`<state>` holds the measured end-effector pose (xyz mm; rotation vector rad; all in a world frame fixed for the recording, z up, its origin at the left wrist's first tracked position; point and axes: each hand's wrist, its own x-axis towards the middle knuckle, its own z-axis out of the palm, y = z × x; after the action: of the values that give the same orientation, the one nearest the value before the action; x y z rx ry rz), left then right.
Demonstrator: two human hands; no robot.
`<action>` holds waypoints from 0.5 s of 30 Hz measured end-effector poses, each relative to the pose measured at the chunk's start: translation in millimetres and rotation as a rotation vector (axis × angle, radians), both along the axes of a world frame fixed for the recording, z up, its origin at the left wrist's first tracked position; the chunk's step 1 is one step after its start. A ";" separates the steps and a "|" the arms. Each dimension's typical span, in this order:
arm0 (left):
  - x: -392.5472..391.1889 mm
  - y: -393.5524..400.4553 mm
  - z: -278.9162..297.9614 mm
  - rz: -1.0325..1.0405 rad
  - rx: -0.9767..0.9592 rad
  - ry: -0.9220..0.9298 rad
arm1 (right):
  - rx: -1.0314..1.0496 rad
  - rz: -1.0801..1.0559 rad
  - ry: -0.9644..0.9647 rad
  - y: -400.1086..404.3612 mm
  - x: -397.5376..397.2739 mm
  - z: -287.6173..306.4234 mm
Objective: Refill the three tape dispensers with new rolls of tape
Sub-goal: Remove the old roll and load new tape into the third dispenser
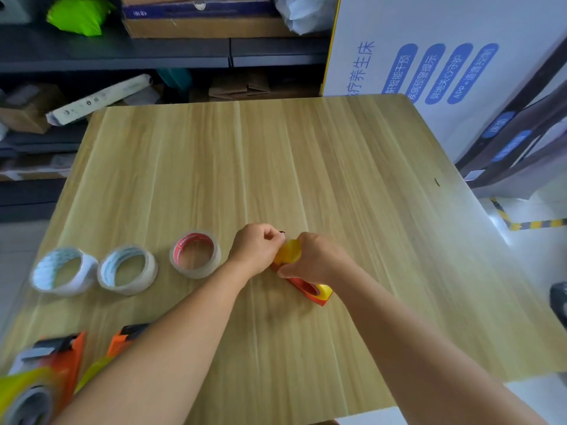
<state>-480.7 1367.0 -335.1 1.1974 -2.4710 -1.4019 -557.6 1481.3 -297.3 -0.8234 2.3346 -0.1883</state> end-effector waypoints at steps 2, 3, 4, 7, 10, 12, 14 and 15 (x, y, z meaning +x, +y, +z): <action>-0.5 -2.6 -1.2 0.024 -0.030 -0.025 | 0.001 0.001 0.000 1.0 -1.6 -2.1; -1.0 -4.0 -1.7 0.040 -0.042 -0.042 | -0.002 -0.002 -0.003 3.1 -2.5 -3.5; -1.8 -5.3 -1.8 0.058 -0.043 -0.057 | -0.009 -0.004 -0.005 5.7 -3.5 -4.9; -4.9 -11.4 -1.3 0.136 0.023 -0.065 | -0.046 -0.011 -0.020 13.3 -9.2 -7.9; -5.9 -21.6 1.8 0.181 0.028 -0.049 | -0.144 -0.027 -0.057 21.3 -15.8 -9.2; -8.8 -27.4 5.9 0.167 0.039 -0.013 | -0.203 -0.019 -0.075 24.8 -19.8 -9.5; -12.2 -31.4 9.7 0.136 0.046 0.017 | -0.237 -0.018 -0.088 26.4 -22.7 -8.4; -13.3 -33.2 11.2 0.126 0.042 0.024 | -0.246 -0.017 -0.094 26.8 -24.1 -7.4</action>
<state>-494.0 1333.7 -323.9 1.3107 -2.3171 -1.4321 -581.7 1508.1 -304.6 -0.8912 2.2586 -0.5192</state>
